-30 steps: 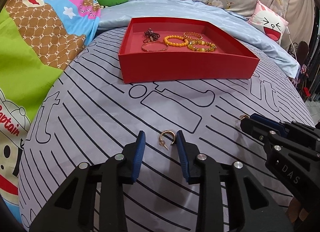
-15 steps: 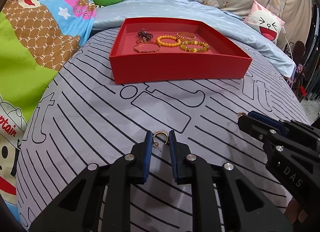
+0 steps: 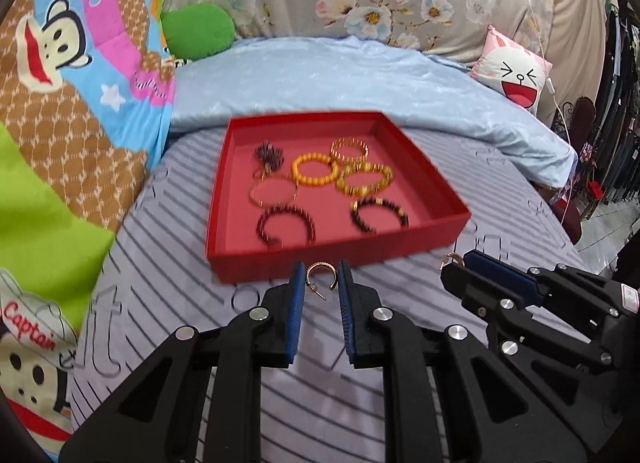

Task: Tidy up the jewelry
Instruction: 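Carry both hoop earrings into the red tray and open both grippers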

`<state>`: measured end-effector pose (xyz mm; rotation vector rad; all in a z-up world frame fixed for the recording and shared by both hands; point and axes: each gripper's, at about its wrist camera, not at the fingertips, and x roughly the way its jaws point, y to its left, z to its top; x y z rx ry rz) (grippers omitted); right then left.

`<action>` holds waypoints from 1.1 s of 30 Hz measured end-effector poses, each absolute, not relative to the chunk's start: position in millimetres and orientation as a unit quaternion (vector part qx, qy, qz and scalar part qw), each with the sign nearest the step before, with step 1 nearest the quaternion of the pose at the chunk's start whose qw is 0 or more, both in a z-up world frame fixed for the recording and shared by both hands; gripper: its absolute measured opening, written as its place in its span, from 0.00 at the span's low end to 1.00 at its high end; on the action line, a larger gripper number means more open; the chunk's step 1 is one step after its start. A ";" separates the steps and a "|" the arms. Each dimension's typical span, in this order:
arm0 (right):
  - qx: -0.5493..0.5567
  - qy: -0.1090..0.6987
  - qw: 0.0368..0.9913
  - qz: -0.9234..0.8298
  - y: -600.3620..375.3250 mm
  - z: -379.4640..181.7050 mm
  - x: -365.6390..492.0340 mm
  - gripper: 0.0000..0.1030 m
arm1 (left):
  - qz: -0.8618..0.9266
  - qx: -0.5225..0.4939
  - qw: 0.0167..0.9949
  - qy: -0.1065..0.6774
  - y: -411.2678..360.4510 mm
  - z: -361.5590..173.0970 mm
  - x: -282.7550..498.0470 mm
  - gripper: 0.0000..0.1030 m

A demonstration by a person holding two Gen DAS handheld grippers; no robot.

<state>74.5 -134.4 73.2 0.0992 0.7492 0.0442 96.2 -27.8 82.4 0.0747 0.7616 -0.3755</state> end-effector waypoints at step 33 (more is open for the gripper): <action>0.064 0.404 0.912 0.027 -156.2 41.8 220.7 0.15 | -0.155 0.032 0.899 0.410 -50.1 47.7 243.7 0.16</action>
